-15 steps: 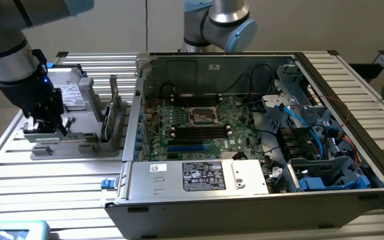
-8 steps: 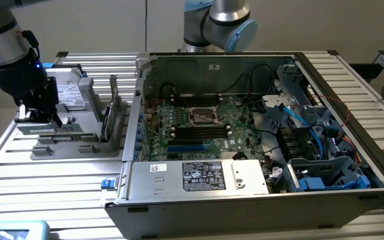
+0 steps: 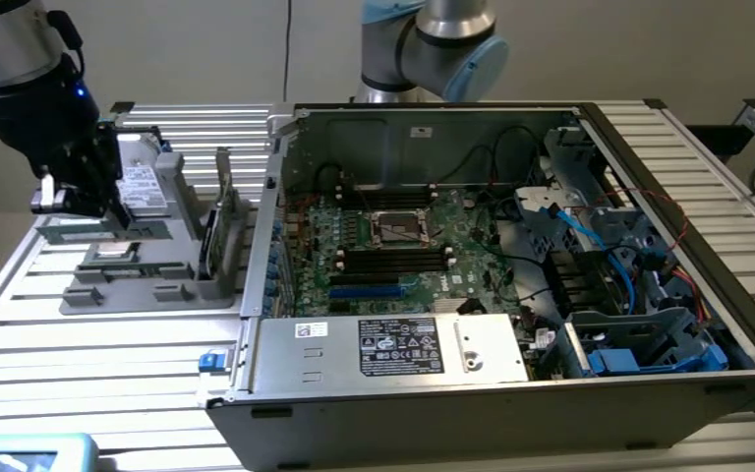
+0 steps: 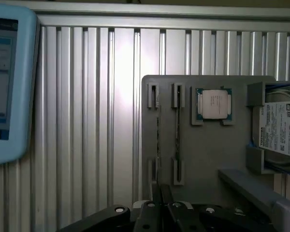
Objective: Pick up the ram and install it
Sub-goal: 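Pick up the ram and move it above insertion slot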
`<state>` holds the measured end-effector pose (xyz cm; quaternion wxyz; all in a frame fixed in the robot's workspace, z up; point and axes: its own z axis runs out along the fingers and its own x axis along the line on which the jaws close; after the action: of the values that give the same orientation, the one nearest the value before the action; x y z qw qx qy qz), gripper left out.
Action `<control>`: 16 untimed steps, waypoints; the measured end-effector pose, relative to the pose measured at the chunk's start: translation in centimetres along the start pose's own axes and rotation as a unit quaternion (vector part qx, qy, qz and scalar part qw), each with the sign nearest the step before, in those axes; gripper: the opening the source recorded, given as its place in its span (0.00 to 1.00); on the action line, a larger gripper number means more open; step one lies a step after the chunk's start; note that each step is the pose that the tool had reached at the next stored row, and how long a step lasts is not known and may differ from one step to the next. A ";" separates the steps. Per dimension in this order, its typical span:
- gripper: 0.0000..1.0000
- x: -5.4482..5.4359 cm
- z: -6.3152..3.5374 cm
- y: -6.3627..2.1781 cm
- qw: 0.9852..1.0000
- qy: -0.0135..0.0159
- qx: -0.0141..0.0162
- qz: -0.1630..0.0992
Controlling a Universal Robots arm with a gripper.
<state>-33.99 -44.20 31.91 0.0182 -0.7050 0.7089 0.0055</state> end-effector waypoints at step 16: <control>0.12 0.4 -7.18 -5.39 1.000 -0.017 0.000 0.000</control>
<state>-28.73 -44.86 39.17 0.0301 -0.7048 0.7086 0.0176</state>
